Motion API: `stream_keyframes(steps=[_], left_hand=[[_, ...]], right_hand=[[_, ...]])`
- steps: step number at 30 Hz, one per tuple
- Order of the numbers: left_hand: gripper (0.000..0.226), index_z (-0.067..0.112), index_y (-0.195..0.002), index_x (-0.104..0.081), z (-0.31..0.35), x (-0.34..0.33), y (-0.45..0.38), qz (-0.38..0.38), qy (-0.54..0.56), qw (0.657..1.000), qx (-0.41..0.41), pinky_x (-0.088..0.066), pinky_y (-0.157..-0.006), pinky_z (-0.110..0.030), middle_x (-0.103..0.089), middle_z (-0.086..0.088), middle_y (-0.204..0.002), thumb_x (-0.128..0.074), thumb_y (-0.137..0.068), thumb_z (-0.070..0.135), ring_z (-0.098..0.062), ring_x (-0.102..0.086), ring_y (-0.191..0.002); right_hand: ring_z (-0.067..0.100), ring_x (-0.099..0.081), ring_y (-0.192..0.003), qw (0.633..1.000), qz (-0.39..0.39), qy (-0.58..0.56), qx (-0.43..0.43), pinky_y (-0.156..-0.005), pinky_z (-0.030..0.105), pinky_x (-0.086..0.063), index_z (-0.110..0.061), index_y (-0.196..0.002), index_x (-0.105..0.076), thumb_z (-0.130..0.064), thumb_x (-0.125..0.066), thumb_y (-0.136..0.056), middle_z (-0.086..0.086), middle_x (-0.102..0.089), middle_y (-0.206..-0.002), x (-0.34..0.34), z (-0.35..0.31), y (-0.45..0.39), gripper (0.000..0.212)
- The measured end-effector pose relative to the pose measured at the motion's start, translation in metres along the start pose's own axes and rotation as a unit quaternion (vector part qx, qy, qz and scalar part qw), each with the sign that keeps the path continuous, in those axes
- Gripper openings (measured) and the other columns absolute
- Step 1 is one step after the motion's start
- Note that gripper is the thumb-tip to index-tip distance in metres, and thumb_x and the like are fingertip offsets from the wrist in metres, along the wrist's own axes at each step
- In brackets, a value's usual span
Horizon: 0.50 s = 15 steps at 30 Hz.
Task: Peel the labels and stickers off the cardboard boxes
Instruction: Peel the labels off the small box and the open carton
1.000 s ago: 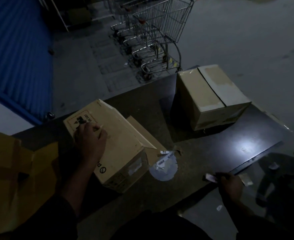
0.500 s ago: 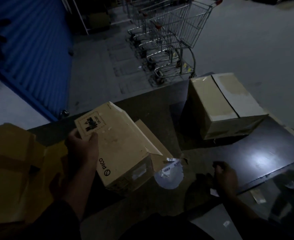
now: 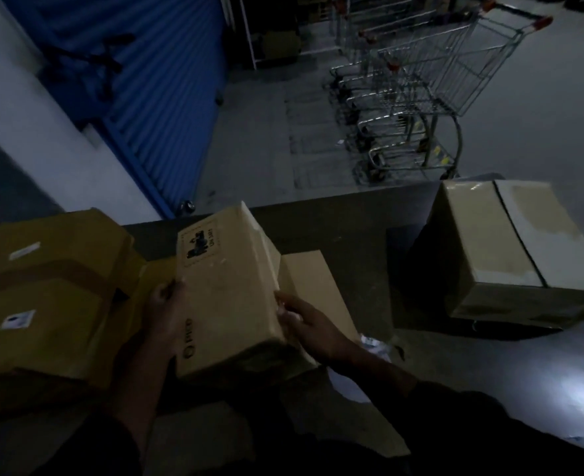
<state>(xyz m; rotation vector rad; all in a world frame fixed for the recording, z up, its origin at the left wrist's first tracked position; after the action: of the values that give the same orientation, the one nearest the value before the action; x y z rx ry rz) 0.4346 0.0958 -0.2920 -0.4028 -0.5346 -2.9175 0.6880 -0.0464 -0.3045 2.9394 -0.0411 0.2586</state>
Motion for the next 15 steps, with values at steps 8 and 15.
stream_keyframes(steps=[8,15], left_hand=[[0.035,0.013,-0.135,-0.056,-0.023,0.066,-0.012,0.084,-0.071,0.994,0.012,-0.042,-0.089,-0.039,-0.051,-0.011,-0.140,-0.042,-0.104,0.022,-0.033,-0.052,-0.117],[0.044,0.020,-0.142,-0.050,-0.043,0.075,-0.018,0.033,-0.032,0.997,0.063,-0.043,-0.105,-0.053,-0.049,-0.003,-0.142,-0.043,-0.101,0.035,-0.037,-0.052,-0.123]], right_hand=[[0.035,-0.040,-0.133,0.898,0.315,0.305,-0.033,-0.106,0.045,-0.037,-0.008,-0.135,-0.052,-0.042,-0.071,-0.082,0.017,-0.045,-0.144,0.082,0.023,-0.002,0.066],[0.031,-0.062,-0.107,0.938,0.199,0.182,-0.216,-0.086,0.033,-0.049,-0.007,-0.122,-0.054,-0.044,-0.069,-0.086,0.013,-0.064,-0.119,0.073,0.068,-0.026,0.054]])
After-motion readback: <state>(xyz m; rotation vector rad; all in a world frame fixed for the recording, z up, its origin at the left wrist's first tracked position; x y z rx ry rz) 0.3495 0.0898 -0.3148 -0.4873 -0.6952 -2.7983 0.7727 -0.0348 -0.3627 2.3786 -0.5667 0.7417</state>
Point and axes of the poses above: each hand's wrist, its own y-axis away from the middle knuckle, its own x-axis out of the back of the hand, z = x × y, the point moved 9 cm from there along -y, towards the middle knuckle
